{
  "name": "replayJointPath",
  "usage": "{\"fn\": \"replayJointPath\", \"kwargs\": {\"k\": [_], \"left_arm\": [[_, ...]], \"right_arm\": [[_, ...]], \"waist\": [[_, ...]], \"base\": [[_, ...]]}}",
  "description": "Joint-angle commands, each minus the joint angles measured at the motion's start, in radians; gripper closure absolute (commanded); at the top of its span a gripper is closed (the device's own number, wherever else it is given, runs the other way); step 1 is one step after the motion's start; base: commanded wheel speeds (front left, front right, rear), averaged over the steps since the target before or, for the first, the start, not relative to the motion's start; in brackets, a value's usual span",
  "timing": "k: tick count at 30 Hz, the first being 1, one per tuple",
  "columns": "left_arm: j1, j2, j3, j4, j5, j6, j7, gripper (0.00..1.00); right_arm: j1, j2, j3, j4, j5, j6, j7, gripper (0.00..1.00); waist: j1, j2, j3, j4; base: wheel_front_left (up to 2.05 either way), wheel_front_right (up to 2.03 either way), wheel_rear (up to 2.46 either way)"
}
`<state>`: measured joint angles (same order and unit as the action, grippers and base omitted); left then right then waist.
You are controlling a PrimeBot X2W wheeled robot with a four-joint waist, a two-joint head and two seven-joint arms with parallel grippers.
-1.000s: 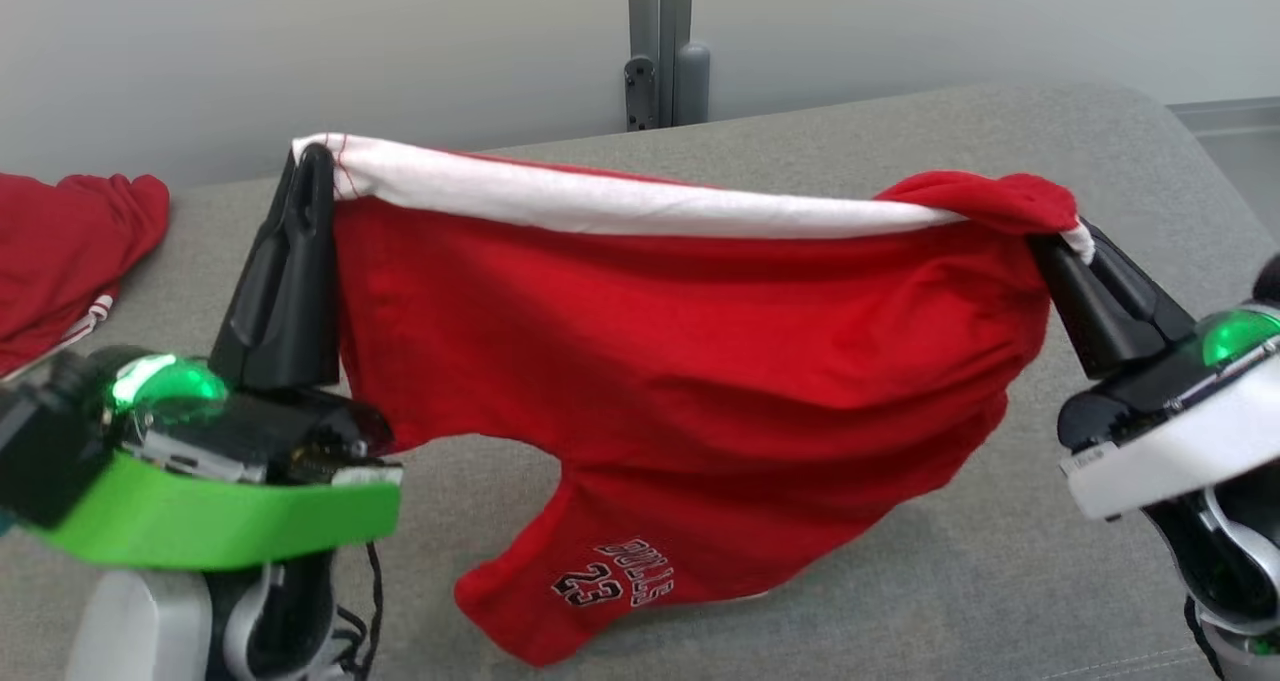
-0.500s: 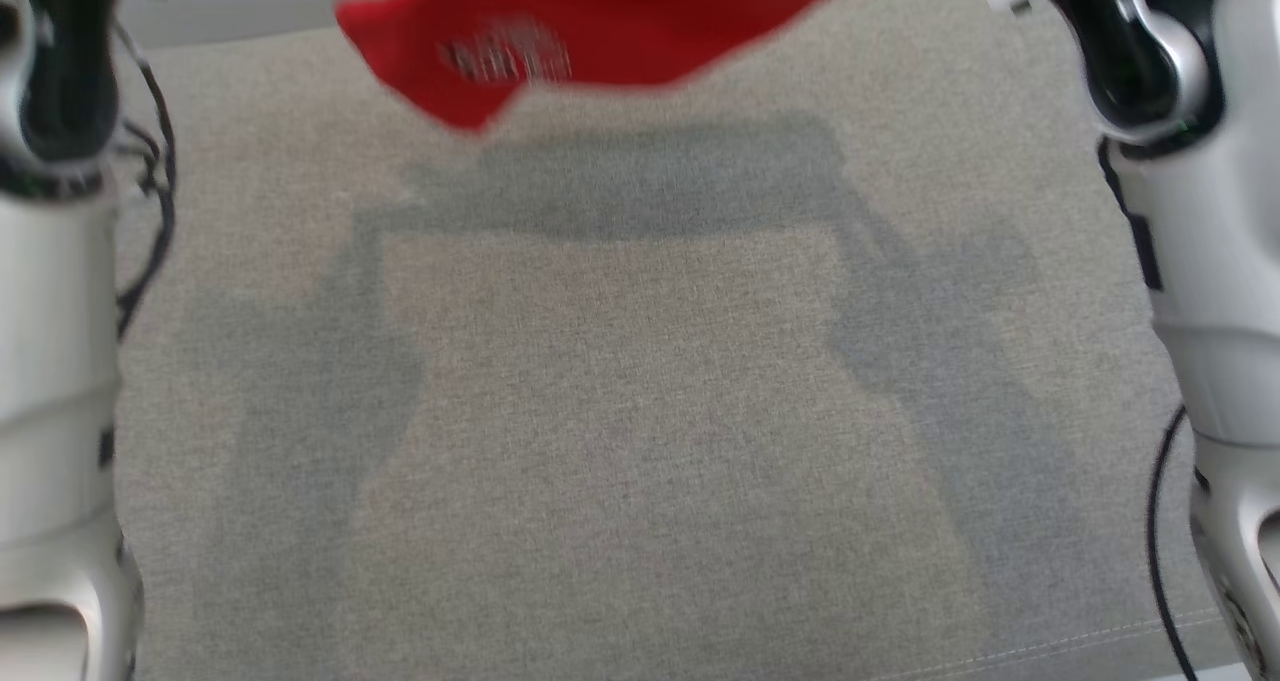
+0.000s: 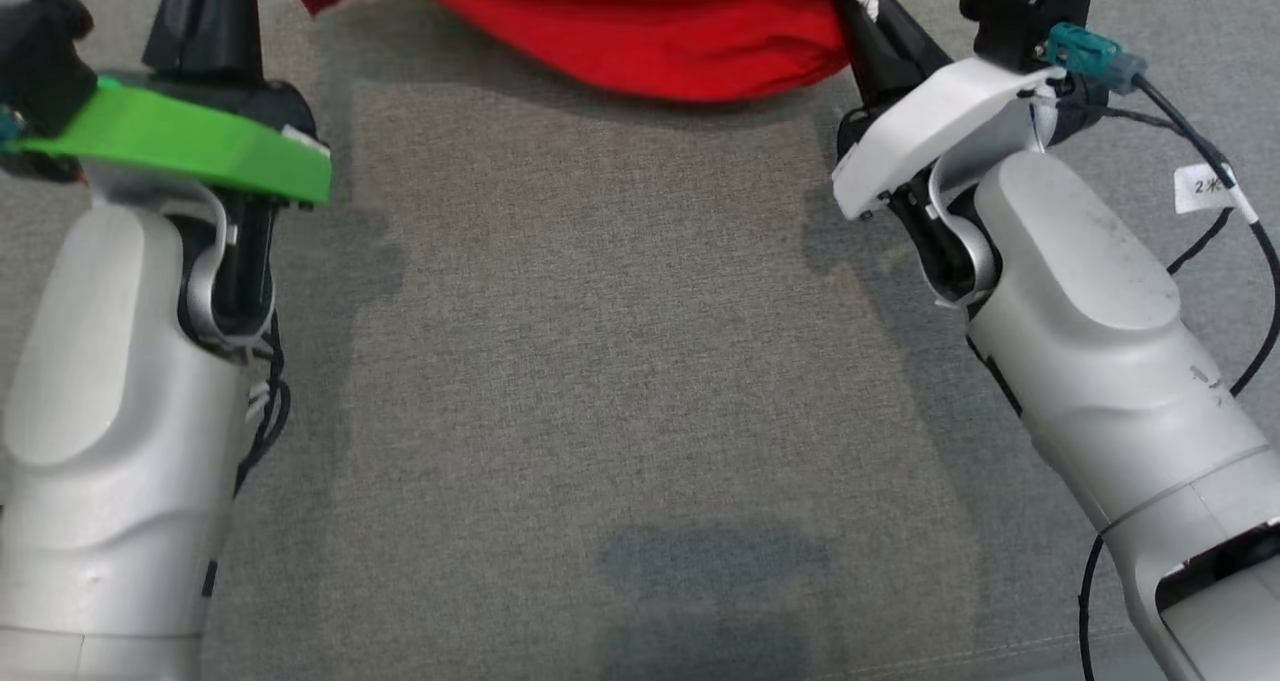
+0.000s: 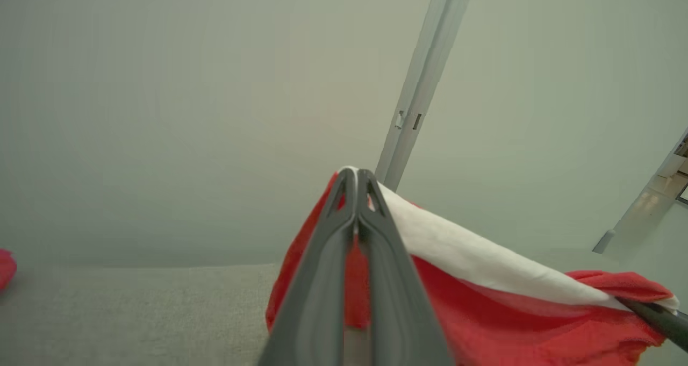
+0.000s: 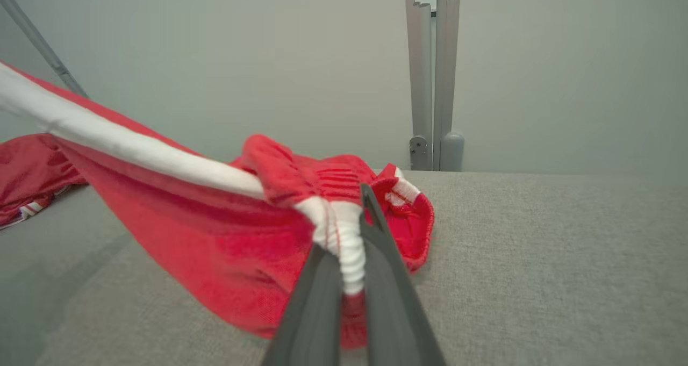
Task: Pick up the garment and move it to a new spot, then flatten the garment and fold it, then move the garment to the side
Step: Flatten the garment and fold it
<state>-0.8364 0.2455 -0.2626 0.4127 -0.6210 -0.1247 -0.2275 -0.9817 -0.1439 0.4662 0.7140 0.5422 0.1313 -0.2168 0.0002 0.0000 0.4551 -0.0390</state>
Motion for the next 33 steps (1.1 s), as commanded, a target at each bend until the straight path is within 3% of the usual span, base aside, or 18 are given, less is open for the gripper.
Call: {"fn": "replayJointPath", "kwargs": {"k": [1, 6, 13, 20, 33], "left_arm": [[0.042, 0.01, 0.0, -0.006, -0.015, -0.005, -0.013, 1.0], [0.17, 0.026, -0.005, -0.072, -0.066, -0.006, -0.031, 1.0], [0.346, 0.023, 0.019, -0.231, -0.087, -0.007, -0.038, 1.0], [0.56, -0.037, 0.062, -0.413, -0.047, -0.007, -0.038, 1.0], [0.912, -0.106, 0.102, -0.656, 0.0, -0.005, -0.038, 1.0]], "right_arm": [[0.028, -0.009, 0.013, 0.006, 0.024, -0.001, -0.017, 1.0], [0.115, -0.027, 0.057, -0.044, 0.143, -0.001, -0.041, 1.0], [0.26, -0.108, 0.112, -0.211, 0.237, -0.001, -0.048, 1.0], [0.496, -0.183, 0.042, -0.472, 0.185, -0.001, -0.049, 1.0], [0.887, -0.213, -0.088, -0.719, 0.153, -0.001, -0.04, 1.0]], "waist": [[-0.0002, 0.0, 0.025, 0.017], [-0.0002, 0.0, 0.003, 0.016], [-0.0002, 0.0, -0.047, 0.026], [-0.0002, 0.0, -0.154, 0.051], [-0.0002, 0.0, -0.332, 0.043]], "base": [[0.0, 0.0, 0.0], [0.0, 0.0, 0.0], [0.0, 0.0, 0.0], [0.0, 0.0, 0.0], [0.0, 0.0, 0.0]]}}
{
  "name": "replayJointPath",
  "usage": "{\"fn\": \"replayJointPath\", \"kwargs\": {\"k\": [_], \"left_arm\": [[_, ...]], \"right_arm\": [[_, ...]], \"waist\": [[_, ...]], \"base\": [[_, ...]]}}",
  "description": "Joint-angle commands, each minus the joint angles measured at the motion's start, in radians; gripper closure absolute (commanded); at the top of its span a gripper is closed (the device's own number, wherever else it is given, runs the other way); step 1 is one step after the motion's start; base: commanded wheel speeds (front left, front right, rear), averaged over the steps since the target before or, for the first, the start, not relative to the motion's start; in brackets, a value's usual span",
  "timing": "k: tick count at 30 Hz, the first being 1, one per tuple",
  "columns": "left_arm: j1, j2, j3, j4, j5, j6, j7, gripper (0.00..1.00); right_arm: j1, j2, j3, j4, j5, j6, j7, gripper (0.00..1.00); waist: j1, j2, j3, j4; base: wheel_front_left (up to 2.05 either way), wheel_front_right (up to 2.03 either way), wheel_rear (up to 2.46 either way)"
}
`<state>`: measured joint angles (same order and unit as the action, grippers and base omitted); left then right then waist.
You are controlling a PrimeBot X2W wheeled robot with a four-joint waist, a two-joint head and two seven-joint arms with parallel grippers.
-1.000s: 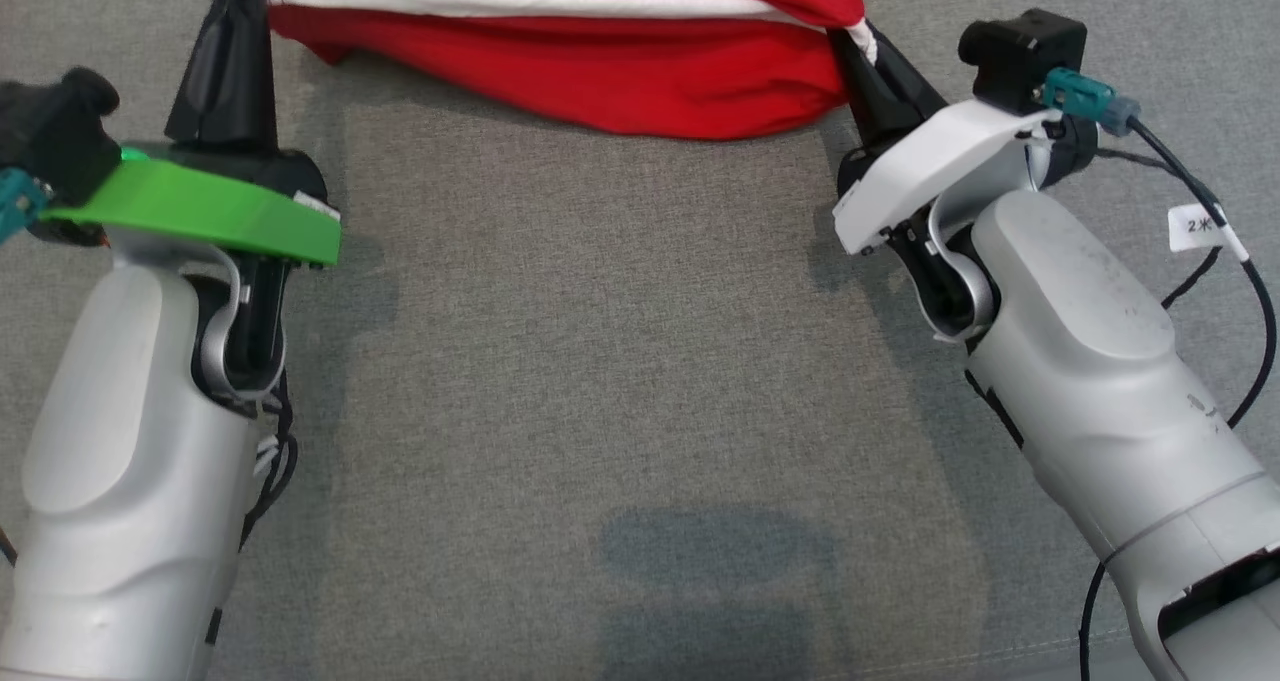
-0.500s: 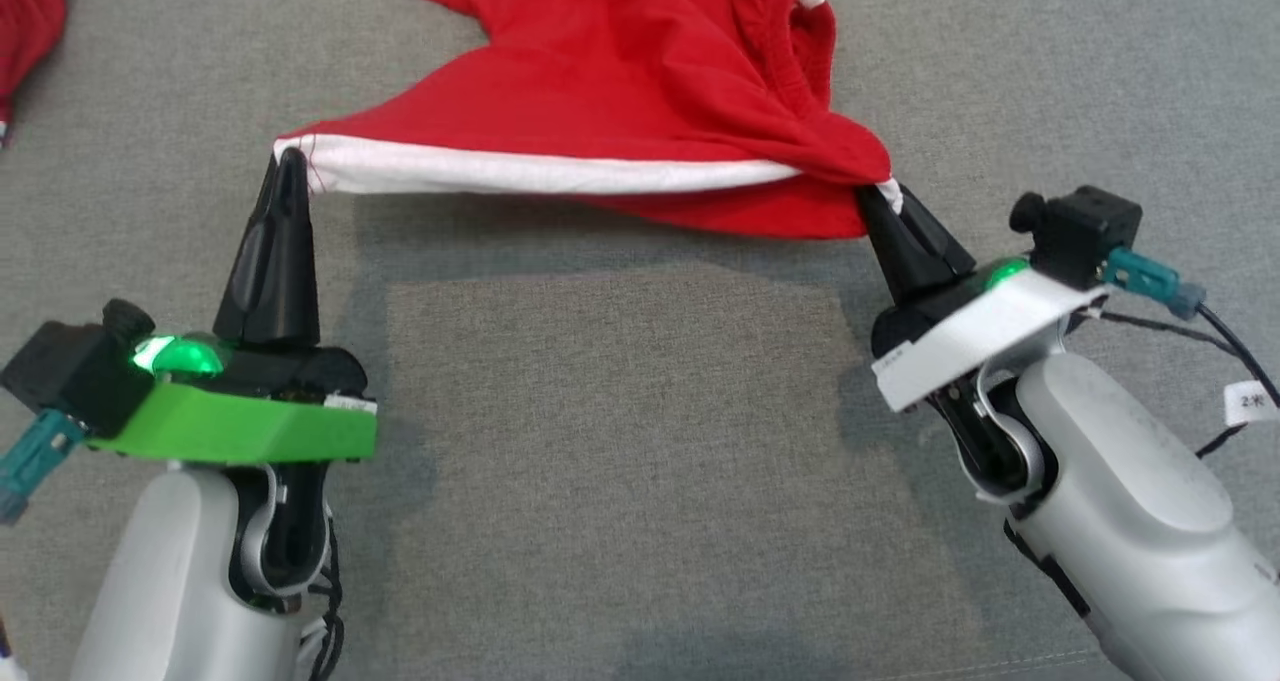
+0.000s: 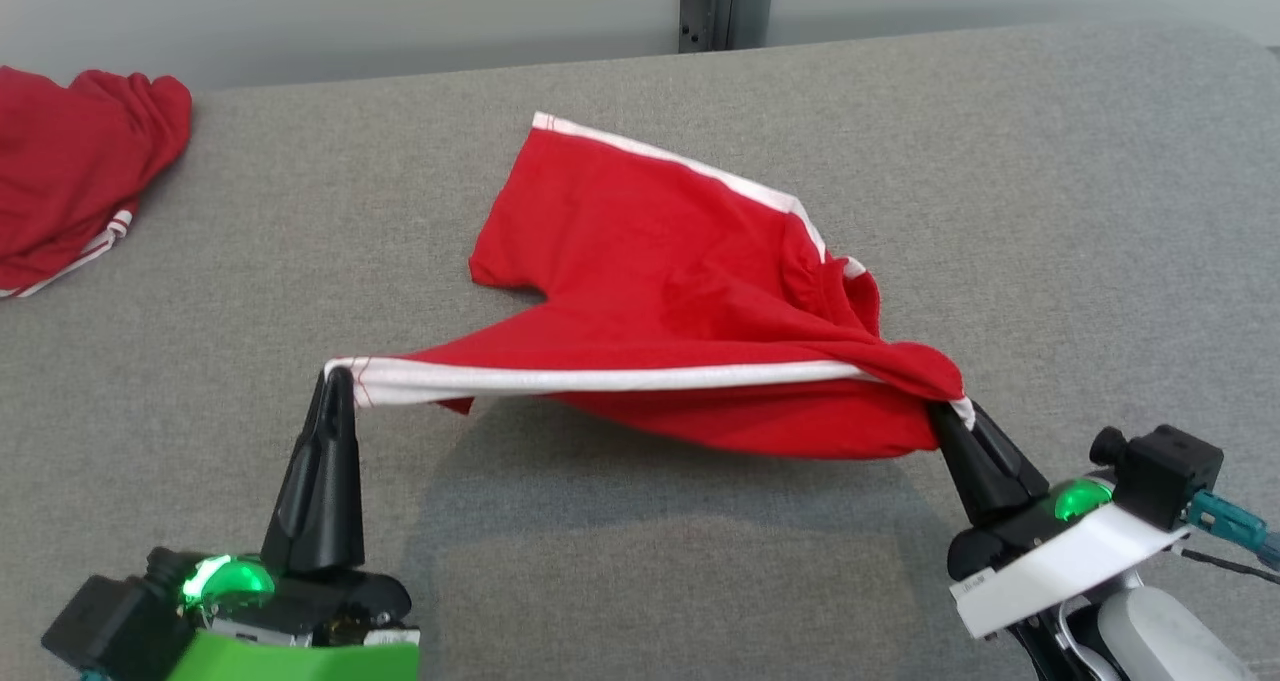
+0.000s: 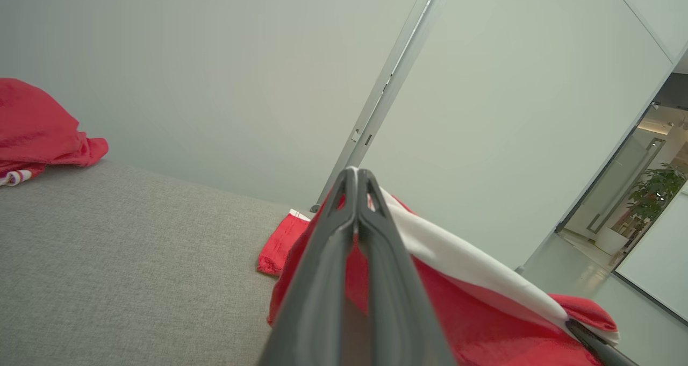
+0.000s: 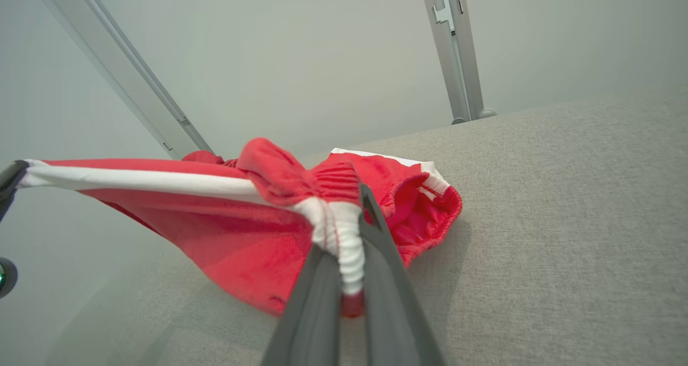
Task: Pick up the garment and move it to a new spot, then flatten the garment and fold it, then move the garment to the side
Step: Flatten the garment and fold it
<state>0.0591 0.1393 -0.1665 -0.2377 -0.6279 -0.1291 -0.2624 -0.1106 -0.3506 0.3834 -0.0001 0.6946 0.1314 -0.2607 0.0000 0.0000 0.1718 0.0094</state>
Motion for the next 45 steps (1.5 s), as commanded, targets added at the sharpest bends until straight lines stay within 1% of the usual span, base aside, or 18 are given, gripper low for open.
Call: {"fn": "replayJointPath", "kwargs": {"k": [1, 6, 9, 11, 13, 17, 20, 24, 32, 36, 45], "left_arm": [[0.045, -0.003, 0.003, -0.024, 0.011, 0.0, -0.003, 1.0], [0.149, -0.01, -0.014, -0.102, 0.027, 0.011, -0.003, 1.0], [0.182, -0.01, -0.025, -0.119, 0.016, 0.016, 0.012, 1.0], [0.188, -0.006, -0.031, -0.108, 0.018, 0.016, 0.018, 1.0], [0.177, -0.008, -0.03, -0.085, 0.013, 0.017, 0.017, 1.0], [0.122, -0.004, -0.029, -0.004, 0.008, 0.014, 0.017, 1.0], [0.05, 0.006, -0.033, 0.076, 0.014, 0.008, 0.015, 1.0], [-0.092, 0.018, -0.041, 0.19, 0.0, 0.005, 0.02, 1.0], [-0.397, 0.05, -0.068, 0.442, 0.002, 0.0, 0.018, 1.0], [-0.514, 0.056, -0.088, 0.56, 0.003, -0.002, 0.013, 1.0], [-0.727, 0.079, -0.157, 0.765, 0.009, -0.002, 0.003, 1.0]], "right_arm": [[0.04, -0.015, -0.01, -0.027, -0.002, -0.001, 0.012, 1.0], [0.152, -0.044, -0.063, -0.141, -0.009, -0.001, 0.077, 1.0], [0.205, -0.041, -0.082, -0.185, 0.0, -0.001, 0.128, 1.0], [0.227, -0.036, -0.08, -0.188, 0.005, -0.001, 0.16, 1.0], [0.229, -0.017, -0.069, -0.175, 0.022, -0.001, 0.174, 1.0], [0.186, 0.003, -0.036, -0.117, 0.031, -0.001, 0.181, 1.0], [0.146, 0.025, -0.024, -0.059, 0.041, -0.001, 0.175, 1.0], [0.085, 0.066, -0.038, 0.016, 0.04, -0.001, 0.174, 1.0], [-0.07, 0.155, -0.038, 0.143, 0.006, -0.001, 0.149, 1.0], [-0.135, 0.196, -0.039, 0.203, -0.014, -0.001, 0.122, 1.0], [-0.238, 0.247, -0.03, 0.287, -0.03, -0.001, 0.078, 1.0]], "waist": [[0.0, 0.0, -0.057, -0.009], [0.0, 0.0, -0.077, -0.024], [0.0, 0.0, -0.078, -0.029], [0.0, 0.0, -0.072, -0.032], [0.0, 0.0, -0.065, -0.036], [0.0, 0.0, -0.039, -0.041], [0.0, 0.0, -0.013, -0.045], [0.0, 0.0, 0.032, -0.052], [0.0, 0.0, 0.151, -0.105], [0.0, 0.0, 0.194, -0.127], [0.0, 0.0, 0.252, -0.161]], "base": [[0.0, 0.0, 0.0], [0.0, 0.0, 0.0], [0.0, 0.0, 0.0], [0.0, 0.0, 0.0], [0.0, 0.0, 0.0], [0.0, 0.0, 0.0], [0.0, 0.0, 0.0], [0.0, 0.0, 0.0], [0.0, 0.0, 0.0], [0.0, 0.0, 0.0], [0.0, 0.0, 0.0]]}}
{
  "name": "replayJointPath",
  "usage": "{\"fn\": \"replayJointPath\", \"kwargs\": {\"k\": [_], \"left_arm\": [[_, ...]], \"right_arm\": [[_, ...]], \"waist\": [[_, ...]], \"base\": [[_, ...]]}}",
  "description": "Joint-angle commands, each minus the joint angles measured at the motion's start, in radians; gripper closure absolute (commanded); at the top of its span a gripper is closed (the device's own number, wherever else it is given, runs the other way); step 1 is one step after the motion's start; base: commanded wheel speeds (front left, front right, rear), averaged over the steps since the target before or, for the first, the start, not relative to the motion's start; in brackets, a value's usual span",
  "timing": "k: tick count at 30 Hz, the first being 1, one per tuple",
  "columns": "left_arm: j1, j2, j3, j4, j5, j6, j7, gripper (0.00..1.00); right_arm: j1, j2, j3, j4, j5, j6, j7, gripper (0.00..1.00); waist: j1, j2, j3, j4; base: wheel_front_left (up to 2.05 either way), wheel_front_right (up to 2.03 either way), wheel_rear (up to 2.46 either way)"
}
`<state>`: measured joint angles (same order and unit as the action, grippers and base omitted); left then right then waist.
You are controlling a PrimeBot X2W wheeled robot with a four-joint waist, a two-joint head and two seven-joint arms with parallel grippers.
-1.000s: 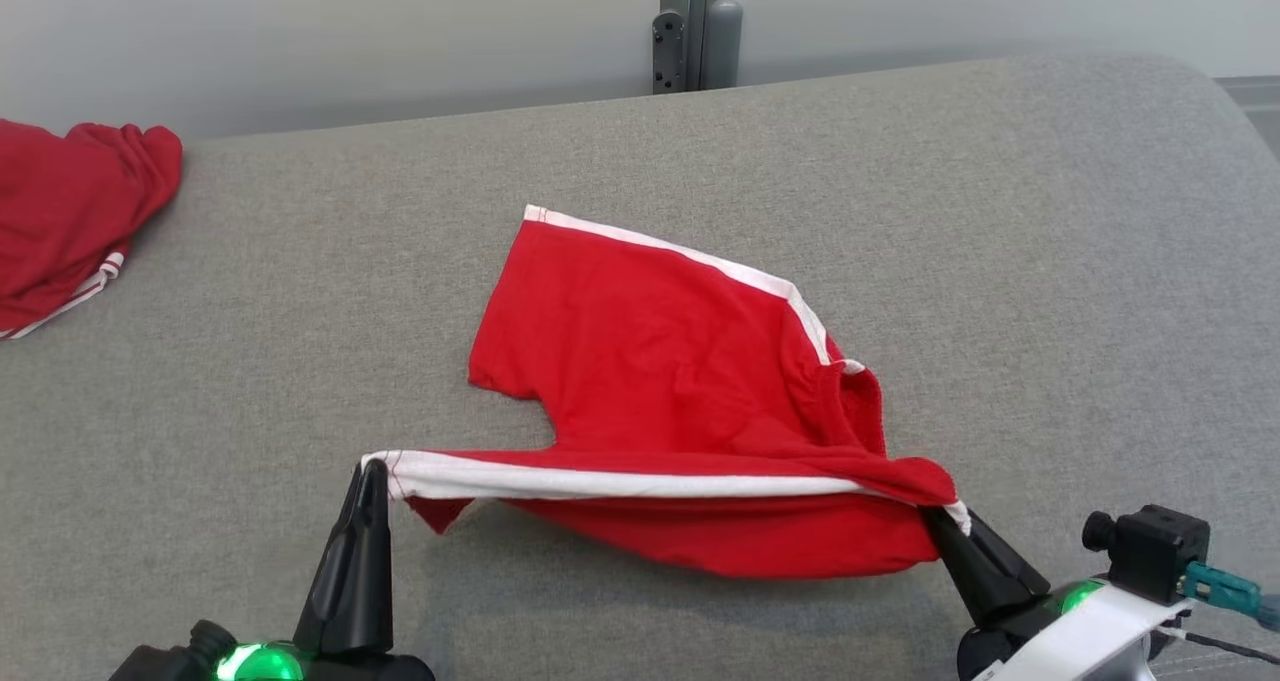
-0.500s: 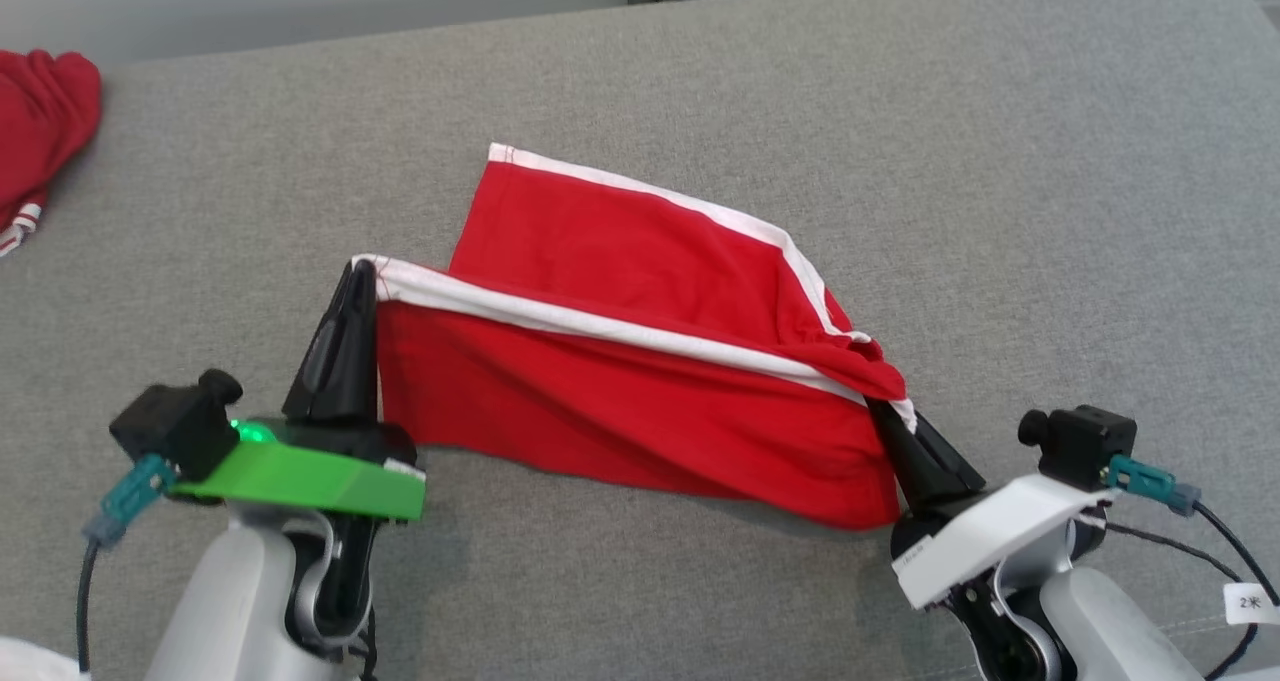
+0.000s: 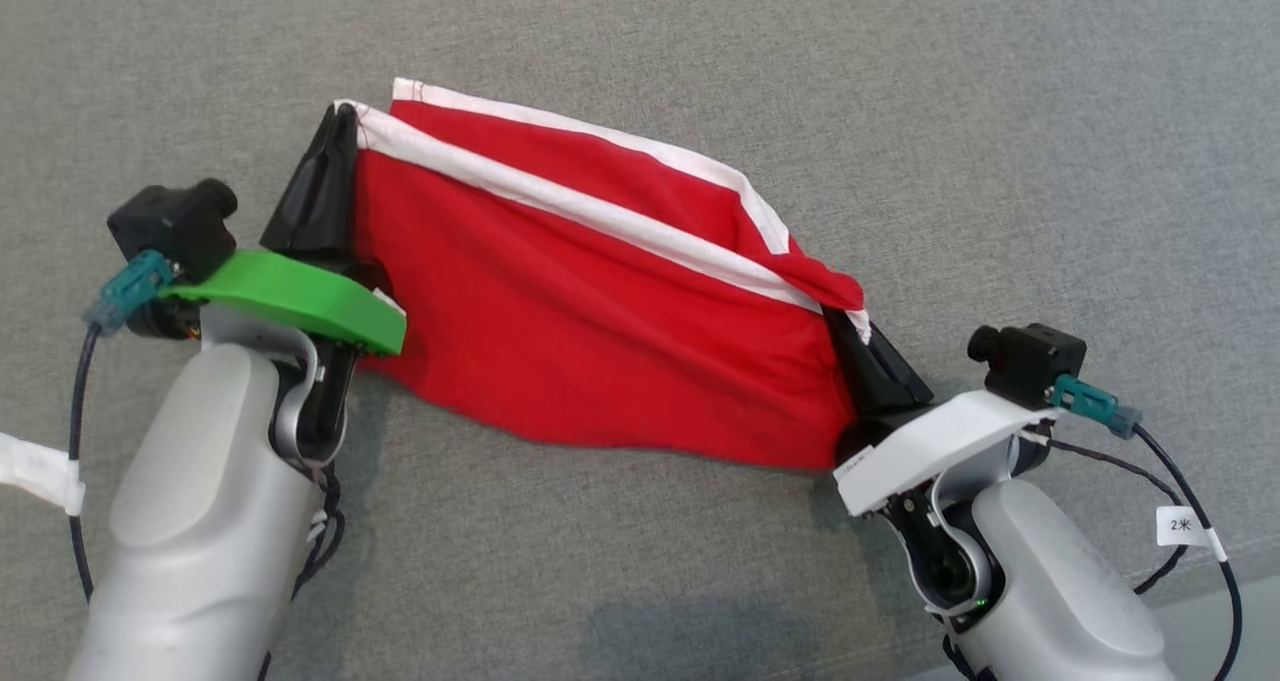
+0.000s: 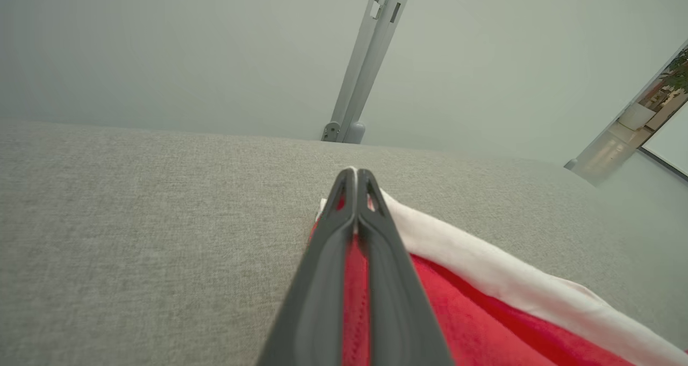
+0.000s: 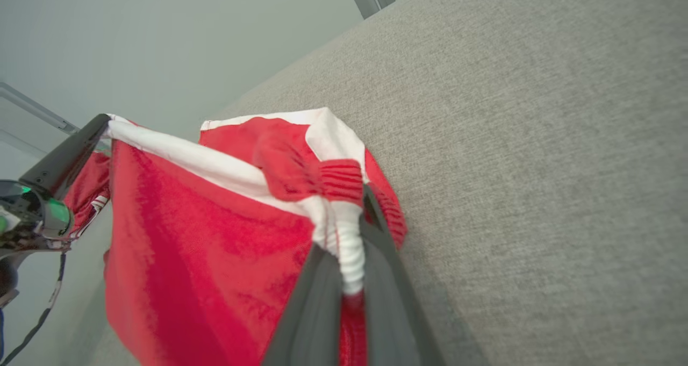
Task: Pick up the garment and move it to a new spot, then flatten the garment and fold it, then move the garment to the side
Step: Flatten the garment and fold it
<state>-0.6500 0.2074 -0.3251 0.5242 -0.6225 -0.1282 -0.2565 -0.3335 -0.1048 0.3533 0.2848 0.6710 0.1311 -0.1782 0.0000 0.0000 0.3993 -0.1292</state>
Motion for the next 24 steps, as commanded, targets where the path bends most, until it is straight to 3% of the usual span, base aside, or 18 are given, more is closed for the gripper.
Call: {"fn": "replayJointPath", "kwargs": {"k": [1, 11, 12, 14, 15, 16, 17, 18, 19, 20, 24], "left_arm": [[-0.04, 0.012, -0.003, 0.026, 0.007, -0.002, -0.004, 1.0], [-0.203, -0.008, -0.045, 0.257, 0.027, -0.002, 0.004, 1.0], [-0.214, -0.012, -0.047, 0.279, 0.027, -0.002, 0.008, 1.0], [-0.234, -0.017, -0.056, 0.31, 0.034, -0.002, 0.007, 1.0], [-0.243, -0.022, -0.059, 0.326, 0.035, -0.002, 0.005, 1.0], [-0.25, -0.026, -0.063, 0.337, 0.036, -0.002, 0.004, 0.89], [-0.256, -0.028, -0.067, 0.344, 0.039, -0.002, 0.002, 0.75], [-0.26, -0.032, -0.071, 0.35, 0.04, -0.002, 0.0, 0.52], [-0.263, -0.035, -0.073, 0.355, 0.038, -0.002, 0.0, 0.11], [-0.263, -0.038, -0.076, 0.36, 0.036, -0.002, -0.002, 0.0], [-0.256, -0.043, -0.077, 0.378, 0.039, -0.002, -0.007, 0.0]], "right_arm": [[-0.026, 0.006, 0.002, 0.01, -0.008, -0.001, -0.008, 1.0], [-0.108, 0.04, 0.009, 0.084, -0.019, -0.001, -0.038, 1.0], [-0.112, 0.042, 0.005, 0.088, -0.02, -0.001, -0.044, 0.91], [-0.119, 0.045, 0.003, 0.095, -0.02, -0.001, -0.051, 0.55], [-0.122, 0.046, 0.001, 0.097, -0.02, -0.001, -0.055, 0.2], [-0.123, 0.047, -0.001, 0.098, -0.021, -0.001, -0.057, 0.0], [-0.124, 0.048, -0.002, 0.098, -0.024, -0.001, -0.06, 0.0], [-0.124, 0.049, -0.004, 0.098, -0.028, -0.001, -0.064, 0.0], [-0.123, 0.05, -0.008, 0.096, -0.034, -0.001, -0.065, 0.0], [-0.12, 0.05, -0.011, 0.094, -0.039, -0.001, -0.067, 0.0], [-0.099, 0.052, -0.037, 0.076, -0.078, -0.001, -0.074, 0.0]], "waist": [[0.0, 0.0, 0.03, -0.027], [0.0, 0.0, 0.062, -0.052], [0.0, 0.0, 0.062, -0.053], [0.0, 0.0, 0.062, -0.055], [0.0, 0.0, 0.061, -0.055], [0.0, 0.0, 0.059, -0.055], [0.0, 0.0, 0.058, -0.054], [0.0, 0.0, 0.056, -0.054], [0.0, 0.0, 0.053, -0.052], [0.0, 0.0, 0.049, -0.05], [0.0, 0.0, 0.029, -0.041]], "base": [[0.0, 0.0, 0.0], [0.0, 0.0, 0.0], [0.0, 0.0, 0.0], [0.0, 0.0, 0.0], [0.0, 0.0, 0.0], [0.0, 0.0, 0.0], [0.0, 0.0, 0.0], [0.0, 0.0, 0.0], [0.0, 0.0, 0.0], [0.0, 0.0, 0.0], [0.0, 0.0, 0.0]]}}
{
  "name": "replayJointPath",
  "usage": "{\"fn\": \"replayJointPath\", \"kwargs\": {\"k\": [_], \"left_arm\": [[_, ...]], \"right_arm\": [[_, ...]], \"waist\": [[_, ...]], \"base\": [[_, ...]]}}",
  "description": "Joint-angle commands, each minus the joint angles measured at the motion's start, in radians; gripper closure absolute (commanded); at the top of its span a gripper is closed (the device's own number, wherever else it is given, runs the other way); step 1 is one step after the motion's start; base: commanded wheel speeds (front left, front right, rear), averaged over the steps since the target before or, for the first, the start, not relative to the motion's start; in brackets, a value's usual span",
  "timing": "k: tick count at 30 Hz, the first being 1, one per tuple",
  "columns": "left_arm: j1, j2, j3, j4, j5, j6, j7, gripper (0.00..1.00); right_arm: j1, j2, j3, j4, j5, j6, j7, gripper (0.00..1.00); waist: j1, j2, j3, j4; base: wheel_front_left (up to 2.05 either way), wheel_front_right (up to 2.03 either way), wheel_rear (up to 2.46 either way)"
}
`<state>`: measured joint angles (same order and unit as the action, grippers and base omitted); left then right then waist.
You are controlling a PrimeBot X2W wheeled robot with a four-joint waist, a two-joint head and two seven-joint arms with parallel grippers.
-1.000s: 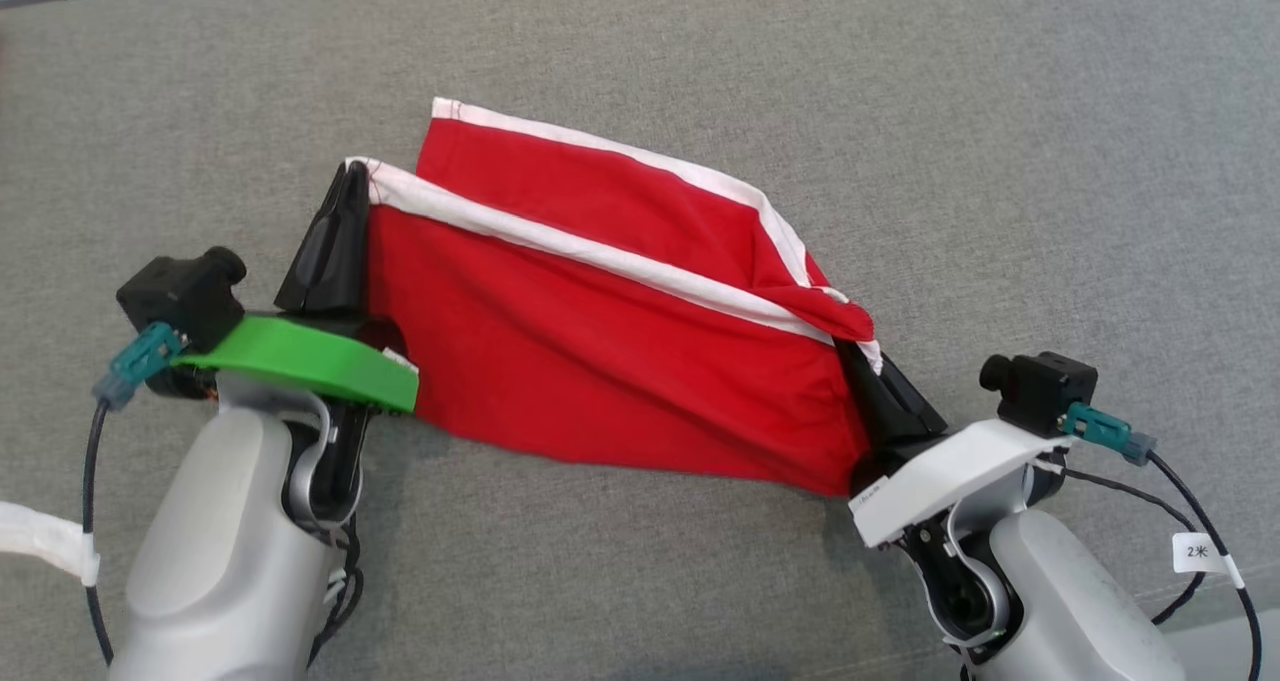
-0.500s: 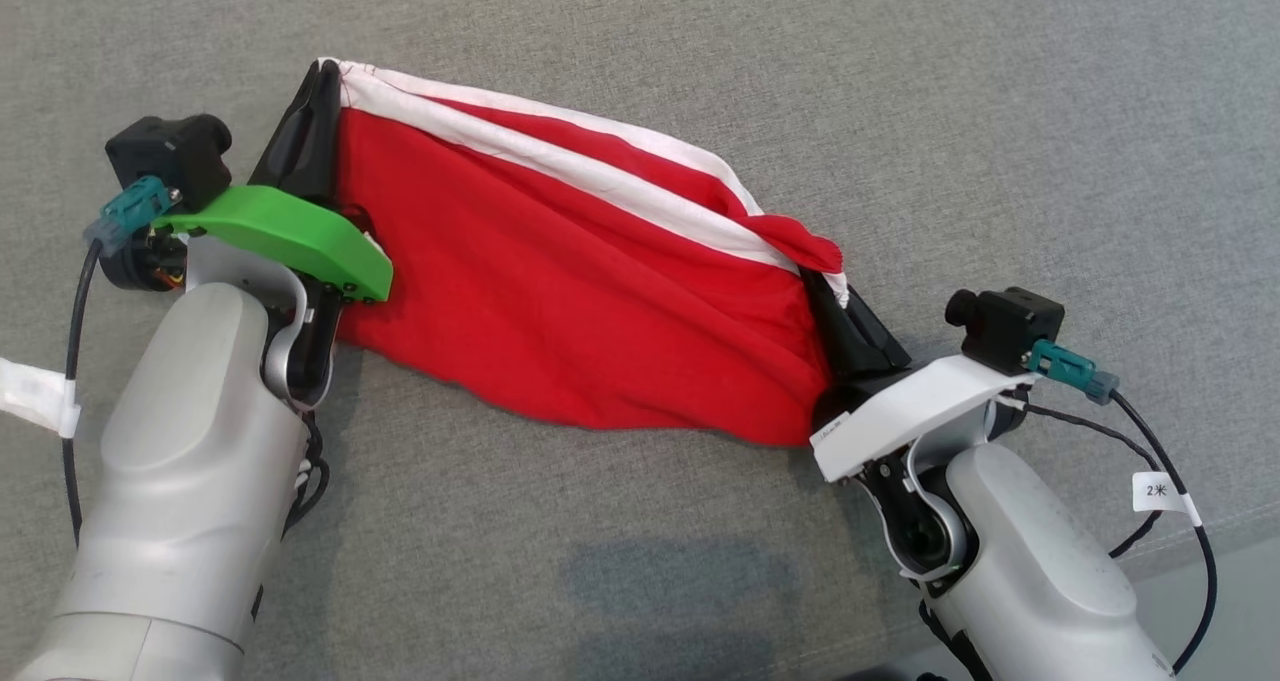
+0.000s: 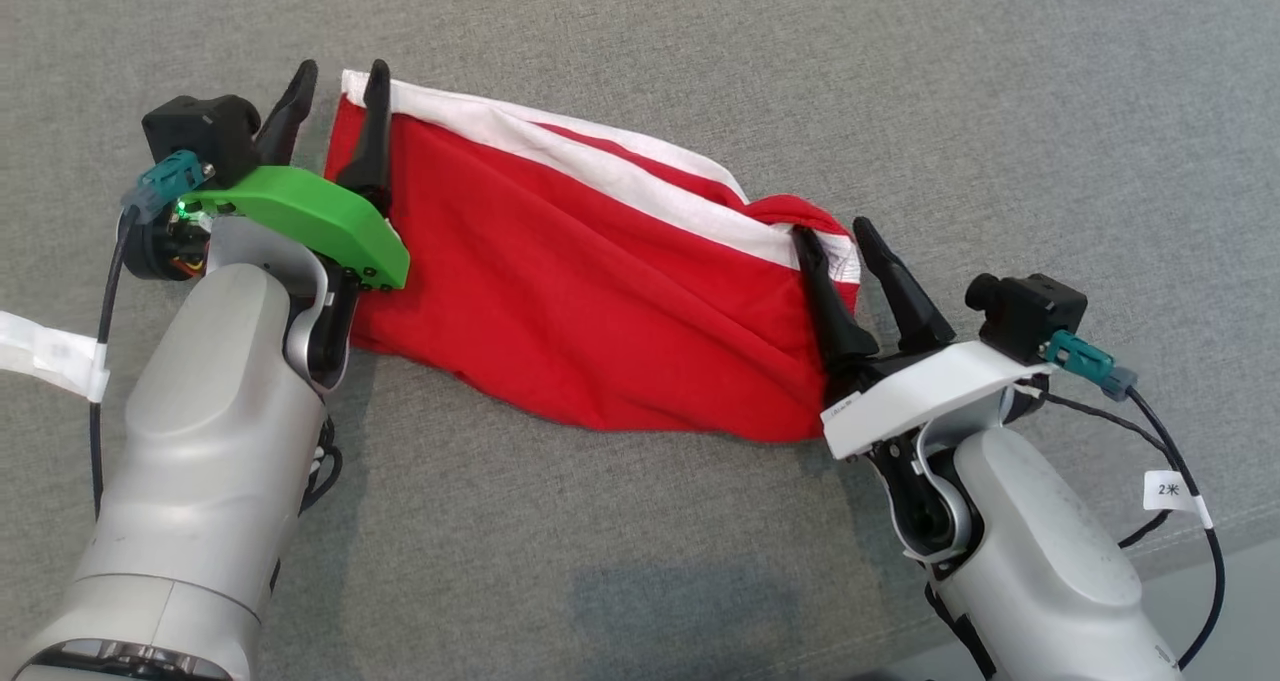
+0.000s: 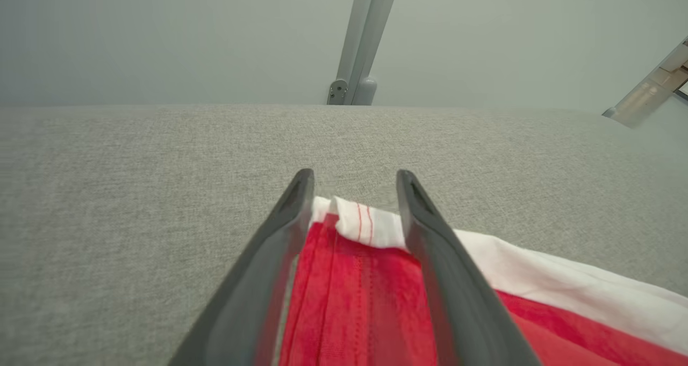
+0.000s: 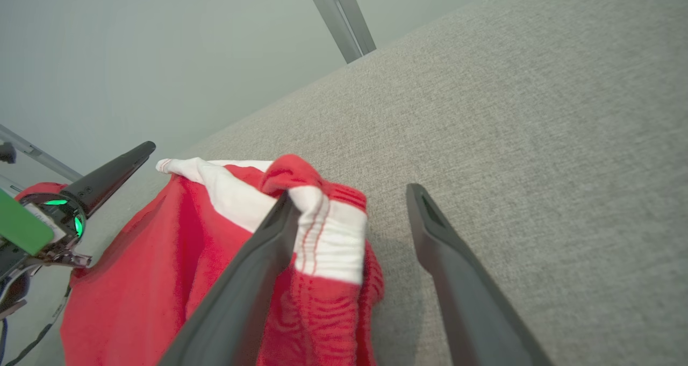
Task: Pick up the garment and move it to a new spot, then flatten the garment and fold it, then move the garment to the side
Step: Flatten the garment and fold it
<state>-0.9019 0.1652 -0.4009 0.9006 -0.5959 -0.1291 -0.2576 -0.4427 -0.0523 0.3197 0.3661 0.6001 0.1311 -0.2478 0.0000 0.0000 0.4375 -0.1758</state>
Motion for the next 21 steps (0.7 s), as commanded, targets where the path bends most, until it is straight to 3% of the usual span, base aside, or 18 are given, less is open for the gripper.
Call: {"fn": "replayJointPath", "kwargs": {"k": [1, 11, 21], "left_arm": [[0.002, -0.003, 0.0, 0.003, 0.012, -0.001, -0.007, 0.0], [0.109, -0.011, -0.03, -0.043, -0.038, -0.001, -0.001, 0.0], [0.219, 0.009, -0.051, -0.042, -0.089, 0.013, 0.134, 0.0]], "right_arm": [[0.016, -0.001, -0.011, -0.012, -0.018, -0.001, -0.006, 0.0], [0.132, 0.0, -0.143, -0.148, -0.156, -0.001, -0.001, 0.0], [0.261, 0.001, -0.271, -0.301, -0.219, -0.001, 0.074, 0.0]], "waist": [[0.0, 0.0, -0.014, 0.008], [0.0, 0.0, -0.104, 0.05], [0.0, 0.0, -0.186, 0.064]], "base": [[0.0, 0.0, 0.0], [0.0, 0.0, 0.0], [0.0, 0.0, 0.0]]}}
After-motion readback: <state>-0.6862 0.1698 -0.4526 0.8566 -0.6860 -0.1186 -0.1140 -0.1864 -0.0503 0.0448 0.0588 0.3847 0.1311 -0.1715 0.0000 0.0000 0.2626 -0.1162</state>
